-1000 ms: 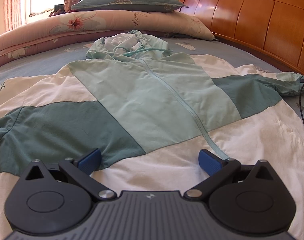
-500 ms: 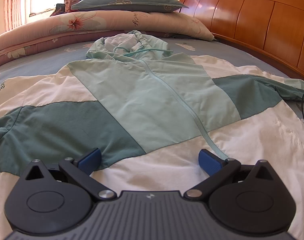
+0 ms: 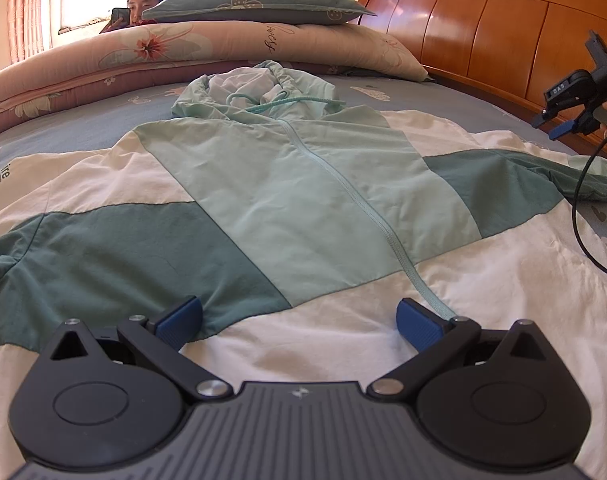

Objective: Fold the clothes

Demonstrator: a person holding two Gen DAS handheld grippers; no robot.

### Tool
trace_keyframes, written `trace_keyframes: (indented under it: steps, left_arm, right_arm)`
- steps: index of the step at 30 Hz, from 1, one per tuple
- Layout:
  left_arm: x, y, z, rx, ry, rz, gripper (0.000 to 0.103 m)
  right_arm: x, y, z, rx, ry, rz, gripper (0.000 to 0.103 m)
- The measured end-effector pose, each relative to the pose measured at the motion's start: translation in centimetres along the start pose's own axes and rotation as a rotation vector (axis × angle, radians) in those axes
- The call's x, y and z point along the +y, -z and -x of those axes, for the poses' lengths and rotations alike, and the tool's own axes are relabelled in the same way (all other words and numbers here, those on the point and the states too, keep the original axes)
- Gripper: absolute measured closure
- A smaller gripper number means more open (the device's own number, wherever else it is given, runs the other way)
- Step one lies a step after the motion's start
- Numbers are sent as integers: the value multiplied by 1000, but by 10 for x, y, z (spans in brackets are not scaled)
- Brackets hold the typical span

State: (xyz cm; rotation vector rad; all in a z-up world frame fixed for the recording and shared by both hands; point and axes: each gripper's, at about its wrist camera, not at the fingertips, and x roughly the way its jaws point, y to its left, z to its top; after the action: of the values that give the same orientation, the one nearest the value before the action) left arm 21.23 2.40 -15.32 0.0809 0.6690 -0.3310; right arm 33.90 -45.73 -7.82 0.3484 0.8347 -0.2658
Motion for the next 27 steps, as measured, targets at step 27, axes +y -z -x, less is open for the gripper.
trace_keyframes:
  steps: [27]
  left_arm:
    - [-1, 0, 0, 1, -3, -3, 1]
  right_arm:
    - [48, 48, 30, 121, -358, 16, 38]
